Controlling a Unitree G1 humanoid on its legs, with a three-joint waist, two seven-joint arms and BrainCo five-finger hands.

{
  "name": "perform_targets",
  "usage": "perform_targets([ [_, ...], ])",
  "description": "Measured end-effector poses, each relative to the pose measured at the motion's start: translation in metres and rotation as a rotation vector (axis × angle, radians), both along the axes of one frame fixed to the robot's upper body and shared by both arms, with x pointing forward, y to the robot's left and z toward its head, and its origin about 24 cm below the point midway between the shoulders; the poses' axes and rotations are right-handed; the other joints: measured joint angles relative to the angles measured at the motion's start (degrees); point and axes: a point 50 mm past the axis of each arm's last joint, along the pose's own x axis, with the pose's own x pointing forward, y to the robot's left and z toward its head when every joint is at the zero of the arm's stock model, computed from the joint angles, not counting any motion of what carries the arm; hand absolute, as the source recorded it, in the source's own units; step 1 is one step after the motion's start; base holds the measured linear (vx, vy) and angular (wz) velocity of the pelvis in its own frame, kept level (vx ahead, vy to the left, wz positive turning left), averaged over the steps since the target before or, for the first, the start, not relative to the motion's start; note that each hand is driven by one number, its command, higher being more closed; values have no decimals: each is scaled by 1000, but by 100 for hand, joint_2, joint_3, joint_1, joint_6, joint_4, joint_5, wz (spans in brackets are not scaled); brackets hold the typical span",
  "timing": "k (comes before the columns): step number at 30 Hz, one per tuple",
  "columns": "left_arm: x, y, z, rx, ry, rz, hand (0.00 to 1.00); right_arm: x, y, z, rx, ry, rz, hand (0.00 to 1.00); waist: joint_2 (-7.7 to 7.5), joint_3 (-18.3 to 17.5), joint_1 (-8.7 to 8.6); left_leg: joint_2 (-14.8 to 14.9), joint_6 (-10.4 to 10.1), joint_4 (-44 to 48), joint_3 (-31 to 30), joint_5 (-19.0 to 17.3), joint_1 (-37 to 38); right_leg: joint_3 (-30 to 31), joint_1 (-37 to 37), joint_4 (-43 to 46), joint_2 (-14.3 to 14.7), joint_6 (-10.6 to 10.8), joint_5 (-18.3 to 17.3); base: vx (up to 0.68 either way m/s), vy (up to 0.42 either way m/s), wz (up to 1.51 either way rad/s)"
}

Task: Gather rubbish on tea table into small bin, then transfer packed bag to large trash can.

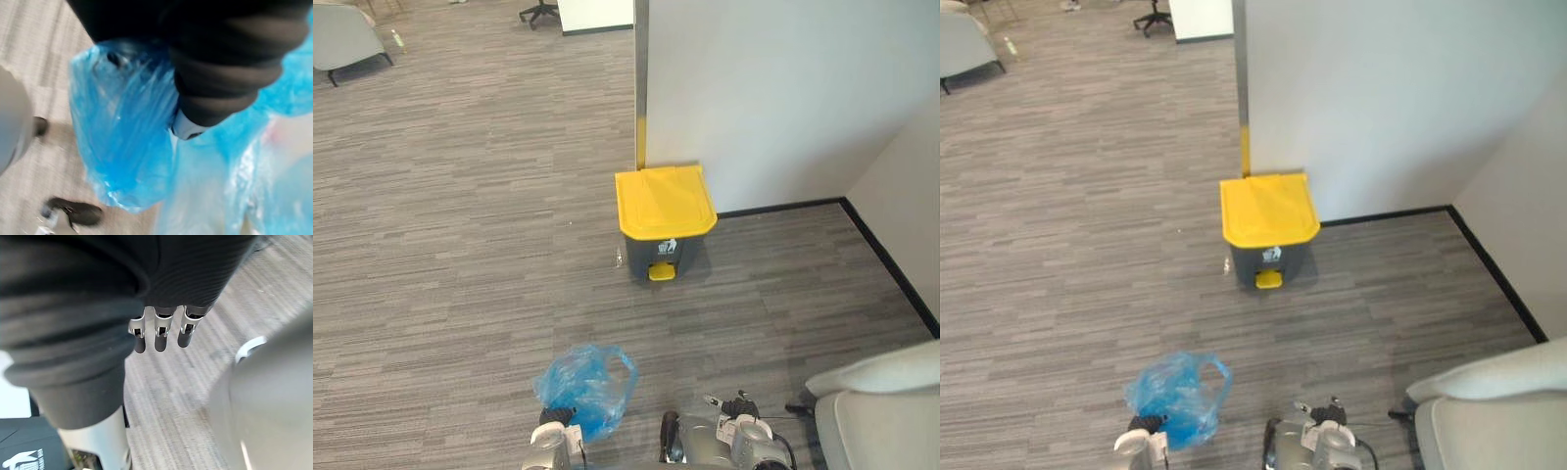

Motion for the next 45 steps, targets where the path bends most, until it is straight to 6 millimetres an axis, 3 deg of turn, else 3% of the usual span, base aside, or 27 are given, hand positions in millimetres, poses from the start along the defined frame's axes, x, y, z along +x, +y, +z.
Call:
perform_targets([
  [1, 0, 1, 1, 3, -9, 6, 100, 0, 2, 0, 1, 4, 17, 0, 21, -14, 24, 74, 121, 288, 81, -124, -298, 84, 227, -177, 51, -58, -33, 436, -36, -64],
  [3, 1, 3, 3, 6, -26, 20, 100, -1, 5, -2, 8, 14, 19, 0, -28, 7, 135, 98, 356, -21, 501, -374, -593, 342, 548, -389, 35, 1, 5, 356, 30, -77],
  [5, 2, 4, 4, 6, -39, 32, 100, -2, 5, -2, 10, 16, 18, 0, -30, 12, 229, 0, 450, -1151, 661, -455, -853, 668, 900, -632, -12, 72, 2, 360, 118, -85],
  [6, 2, 4, 5, 7, -42, 33, 100, -1, 5, -2, 10, 15, 18, 0, -43, 15, 236, -76, 453, -1627, 626, -396, -862, 735, 1010, -690, -60, 125, -20, 398, 176, -66],
  [7, 3, 4, 5, 7, -45, 38, 100, -3, 4, -2, 8, 18, 17, 0, -61, 21, 236, -192, 487, -2435, 600, -104, -864, 827, 1163, -743, -150, 265, -100, 416, 215, -51],
  [8, 1, 4, 4, 5, -38, 37, 100, -6, 3, -3, 4, 25, 16, 0, -26, 1, 229, -257, 499, -2982, 577, 595, -856, 902, 1281, -785, -167, 425, -203, 392, 236, -53],
  [9, 1, 5, 4, 9, -39, 39, 100, -9, 2, -4, 3, 35, 15, 0, -31, -80, 247, -281, 560, -2939, 582, 763, -827, 1009, 1330, -775, -200, 545, -290, 389, 247, -27],
  [11, 3, 8, 5, 14, -47, 50, 100, -14, 8, -6, 21, 49, 11, 0, -255, -209, 219, -557, 688, -3067, 683, 600, -741, 1078, 1375, -754, -476, 589, -302, 385, 241, -4],
  [12, 3, 6, 5, 8, -47, 46, 100, -15, 11, -7, 29, 53, 11, 0, -330, -224, 255, -670, 754, -3107, 758, 474, -646, 1111, 1318, -537, -603, 610, -291, 408, 281, -6],
  [14, 2, 3, 4, 6, -41, 28, 100, -19, 10, -8, 30, 63, 10, 0, -319, -215, 240, -808, 812, -3266, 754, 300, -346, 1140, 918, 632, -694, 769, -245, 307, 233, -6],
  [15, 3, 3, 4, 9, -40, 26, 100, -18, 8, -7, 22, 54, 7, 0, -294, -189, 236, -885, 833, -3382, 744, 178, -56, 1192, 401, 1895, -771, 1147, 16, 239, 164, 1],
  [16, 1, 5, 3, 13, -29, 27, 100, -17, 7, -6, 19, 42, 6, 0, -255, -155, 230, -917, 843, -3398, 736, 67, 177, 1269, 32, 2782, -765, 1210, 38, 311, 162, 6],
  [19, -3, 6, 0, 11, -2, 24, 100, -14, 6, -4, 12, 21, 4, 0, -297, -169, 187, -963, 840, -3621, 678, -149, 779, 1039, -739, 3439, -737, 961, -134, 369, 83, 20],
  [22, -5, 5, -1, 6, 13, 23, 100, -9, 5, -2, 11, 5, -3, 0, -293, -140, 137, -937, 830, -4010, 490, -168, 1283, 558, -1166, 2268, -582, 723, -202, 376, -45, 36],
  [24, -6, 4, -2, 3, 16, 22, 100, -9, 3, -2, 12, 6, -18, 0, -297, -132, 115, -905, 728, -4152, 312, -229, 1474, 526, -1131, 1201, -414, 576, 108, 401, -128, 58],
  [25, -4, 5, -1, 6, 12, 21, 100, -11, 4, -3, 19, 14, -25, 0, -402, -105, 87, -981, 555, -4151, 92, -377, 1614, 687, -998, 600, -341, 334, 745, 466, -172, 59],
  [26, -4, 1, -2, -4, 18, 19, 100, -9, -2, -2, 3, 9, -28, 0, -219, -88, 88, -848, 548, -4139, -18, -419, 1675, 585, -934, 668, -261, 300, 679, 532, -196, 45],
  [28, -6, -3, -3, -10, 26, 8, 100, -6, -8, -1, -12, 15, -23, 0, 3, -134, 105, -659, 540, -3909, -72, -405, 1594, 463, -909, 674, -135, 200, 394, 402, -157, 9],
  [30, -4, -4, -3, -6, 23, -14, 100, -6, -9, -1, -14, 15, -24, 0, 35, -140, 98, -530, 481, -3360, -91, -371, 1333, 382, -786, 576, -78, 119, 308, 367, -176, 13],
  [32, 0, -6, -1, 1, 13, -43, 100, -11, -8, -3, -10, 30, -25, 0, -25, -97, 95, -298, 224, -2236, -23, -205, 967, 246, -227, 154, -59, 72, 292, 366, -161, 31],
  [34, -2, -7, -2, 0, 19, -51, 100, -16, -7, -6, -7, 50, -26, 0, -72, -107, 95, -103, 277, -1645, 228, -231, 780, 166, 237, -218, -54, 52, 284, 237, -73, 19],
  [37, -4, -6, -2, 2, 18, -48, 100, -21, -6, -7, -2, 63, -31, 0, -122, -193, 100, -49, 431, -2102, 611, -452, 463, 223, 482, -462, -92, 66, 293, 180, 46, -6],
  [38, -3, -6, -2, 3, 12, -48, 100, -20, -6, -7, 0, 62, -31, 0, -105, -207, 102, -99, 473, -2638, 594, -387, 406, 276, 483, -440, -113, 100, 314, 173, 156, -25],
  [39, -3, -6, -2, 2, 14, -48, 100, -20, -6, -7, -1, 60, -33, 0, -34, -239, 101, -140, 508, -3139, 578, -63, 401, 311, 480, -441, -95, 167, 338, 150, 193, -35],
  [40, -4, -6, -2, 3, 15, -44, 100, -21, -7, -7, -2, 63, -35, 0, -48, -251, 119, -214, 322, -3404, 544, 55, 437, 447, 477, -463, -73, 265, 334, 95, 132, -34],
  [45, -3, -8, -2, 12, 21, -76, 100, -23, -5, -8, 10, 64, -56, 0, -137, -323, 120, -527, 422, -3797, 678, 127, 605, 746, 486, -787, -267, 564, 507, 28, 157, -21],
])
